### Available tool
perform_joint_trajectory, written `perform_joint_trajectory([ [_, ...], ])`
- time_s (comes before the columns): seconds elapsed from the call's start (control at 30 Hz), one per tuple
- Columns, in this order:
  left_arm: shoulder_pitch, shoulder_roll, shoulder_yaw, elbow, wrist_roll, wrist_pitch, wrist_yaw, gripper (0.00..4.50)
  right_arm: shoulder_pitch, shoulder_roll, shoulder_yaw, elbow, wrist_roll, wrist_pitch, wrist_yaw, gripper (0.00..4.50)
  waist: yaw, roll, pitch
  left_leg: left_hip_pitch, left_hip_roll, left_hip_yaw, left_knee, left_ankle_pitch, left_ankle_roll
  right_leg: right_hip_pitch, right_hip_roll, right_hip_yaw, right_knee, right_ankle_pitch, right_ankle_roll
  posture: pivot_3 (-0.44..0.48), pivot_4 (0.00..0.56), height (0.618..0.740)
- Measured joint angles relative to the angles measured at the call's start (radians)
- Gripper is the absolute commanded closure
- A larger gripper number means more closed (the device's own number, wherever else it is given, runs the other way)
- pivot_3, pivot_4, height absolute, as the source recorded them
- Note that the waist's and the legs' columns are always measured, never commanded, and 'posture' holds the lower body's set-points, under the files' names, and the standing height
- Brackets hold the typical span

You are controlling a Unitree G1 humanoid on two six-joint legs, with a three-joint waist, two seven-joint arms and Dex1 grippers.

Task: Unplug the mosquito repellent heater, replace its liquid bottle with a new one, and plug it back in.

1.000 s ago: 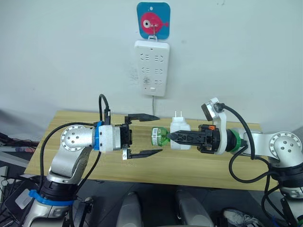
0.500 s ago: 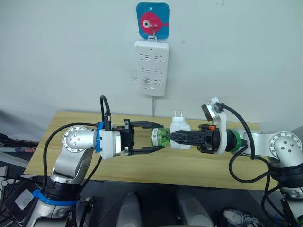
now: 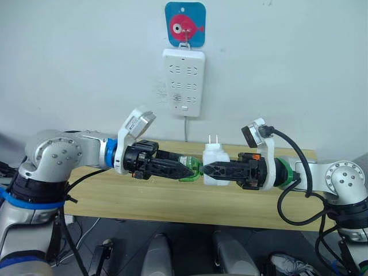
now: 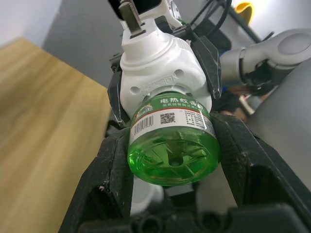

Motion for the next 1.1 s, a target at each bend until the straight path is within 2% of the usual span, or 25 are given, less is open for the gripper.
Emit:
perform_joint_trajectory([
  [0.1, 0.031, 0.099, 0.07, 0.061, 0.01, 0.059, -0.006, 2.24, 0.036, -0.047, -0.019, 0.032, -0.023, 0.007, -0.002, 1.45, -0.001, 0.001, 0.001, 0.0, 0.0, 0.0, 0.0, 0.0, 0.0, 0.0, 0.0, 0.0, 0.001, -0.001, -0.001, -0.08, 0.198, 0.718],
  [0.3, 0.067, 0.106, 0.12, 0.078, 0.01, 0.117, 0.001, 2.24, 0.035, -0.039, -0.026, 0.042, -0.041, 0.007, -0.001, 1.45, 0.003, 0.001, 0.001, 0.0, -0.001, 0.001, 0.0, 0.0, 0.0, 0.0, -0.001, 0.0, 0.0, -0.001, -0.001, -0.074, 0.197, 0.718],
  [0.47, 0.155, 0.108, 0.143, -0.004, 0.103, 0.007, -0.051, 2.24, 0.034, -0.045, -0.039, 0.043, -0.123, 0.007, 0.003, 1.45, 0.005, 0.001, 0.001, 0.0, -0.001, 0.0, 0.0, 0.0, 0.0, 0.0, -0.002, 0.0, 0.0, -0.001, -0.002, -0.075, 0.202, 0.718],
  [0.6, 0.308, 0.109, 0.143, -0.12, 0.308, -0.26, -0.115, 2.24, 0.036, -0.104, 0.009, 0.069, -0.468, -0.012, -0.026, 1.45, 0.007, 0.001, 0.001, 0.001, -0.001, 0.003, -0.001, 0.0, 0.0, 0.0, -0.003, 0.002, -0.001, 0.0, -0.002, -0.079, 0.21, 0.718],
  [0.67, 0.382, 0.094, 0.126, -0.165, 0.406, -0.379, -0.129, 2.24, 0.044, -0.13, 0.096, 0.134, -0.735, -0.052, -0.049, 1.45, 0.007, 0.001, 0.001, 0.001, -0.001, 0.004, -0.001, 0.0, 0.0, -0.001, -0.003, 0.003, -0.002, -0.001, -0.002, -0.081, 0.211, 0.718],
  [0.77, 0.438, 0.066, 0.102, -0.209, 0.475, -0.463, -0.131, 2.24, 0.042, -0.114, 0.17, 0.24, -0.953, -0.068, -0.043, 1.45, 0.007, 0.001, 0.002, 0.001, -0.001, 0.005, 0.0, 0.0, 0.0, -0.001, -0.003, 0.003, -0.001, 0.0, -0.002, -0.077, 0.212, 0.718],
  [0.9, 0.464, 0.035, 0.077, -0.246, 0.532, -0.524, -0.124, 2.24, -0.002, -0.083, 0.236, 0.377, -1.169, -0.073, -0.008, 1.45, 0.006, 0.002, 0.003, 0.001, -0.001, 0.006, 0.0, 0.0, 0.0, -0.001, -0.003, 0.004, -0.001, 0.001, -0.004, -0.076, 0.21, 0.718],
  [1.1, 0.489, 0.019, 0.055, -0.27, 0.595, -0.571, -0.114, 2.24, -0.039, -0.036, 0.255, 0.538, -1.396, -0.096, 0.056, 1.45, 0.006, 0.002, 0.003, 0.001, -0.001, 0.006, -0.001, 0.0, 0.0, -0.001, -0.003, 0.004, -0.001, 0.001, -0.005, -0.067, 0.212, 0.718],
])
